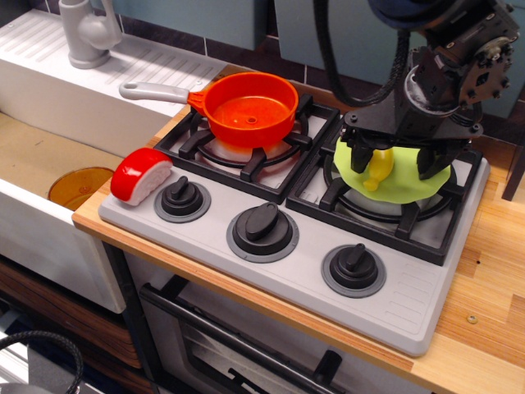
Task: End effector transition from object to object
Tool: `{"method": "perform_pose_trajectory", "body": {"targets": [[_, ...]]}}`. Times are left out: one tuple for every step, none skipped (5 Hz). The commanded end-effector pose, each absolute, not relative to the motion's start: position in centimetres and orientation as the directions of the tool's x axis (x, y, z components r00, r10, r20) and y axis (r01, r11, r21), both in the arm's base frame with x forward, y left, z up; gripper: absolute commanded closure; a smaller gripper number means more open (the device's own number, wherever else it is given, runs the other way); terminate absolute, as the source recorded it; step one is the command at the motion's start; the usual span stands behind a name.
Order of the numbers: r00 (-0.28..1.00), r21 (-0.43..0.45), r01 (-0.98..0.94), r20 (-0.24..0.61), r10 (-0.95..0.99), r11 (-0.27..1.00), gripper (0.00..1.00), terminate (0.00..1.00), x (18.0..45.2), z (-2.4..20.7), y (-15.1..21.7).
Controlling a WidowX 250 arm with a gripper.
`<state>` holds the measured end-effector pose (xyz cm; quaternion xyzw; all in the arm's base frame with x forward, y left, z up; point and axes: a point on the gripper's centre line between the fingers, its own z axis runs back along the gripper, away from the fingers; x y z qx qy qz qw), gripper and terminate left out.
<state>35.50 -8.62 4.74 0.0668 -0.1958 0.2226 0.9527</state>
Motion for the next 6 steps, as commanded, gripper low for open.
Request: {"method": "perform_pose_trajectory", "body": {"targets": [[0.824, 0.040, -0.450, 0.403, 0.398, 0.892, 0.00, 0.00, 35.5, 4.7, -8.6], [0.862, 0.117, -0.434, 0.343, 0.374, 0.893, 0.00, 0.00, 34.9, 9.7, -7.6], [0.893, 0.174, -0.407, 0.285, 0.349, 0.897, 0.00, 0.00, 35.0, 14.8, -6.8], [0.914, 0.251, -0.375, 0.263, 0.310, 0.892, 0.00, 0.00, 35.5, 19.7, -6.5], [0.934, 0.305, -0.344, 0.208, 0.290, 0.888, 0.00, 0.00, 36.1, 23.8, -4.4], [0.946, 0.287, -0.305, 0.199, 0.255, 0.908, 0.00, 0.00, 35.0, 23.4, -0.8]]}}
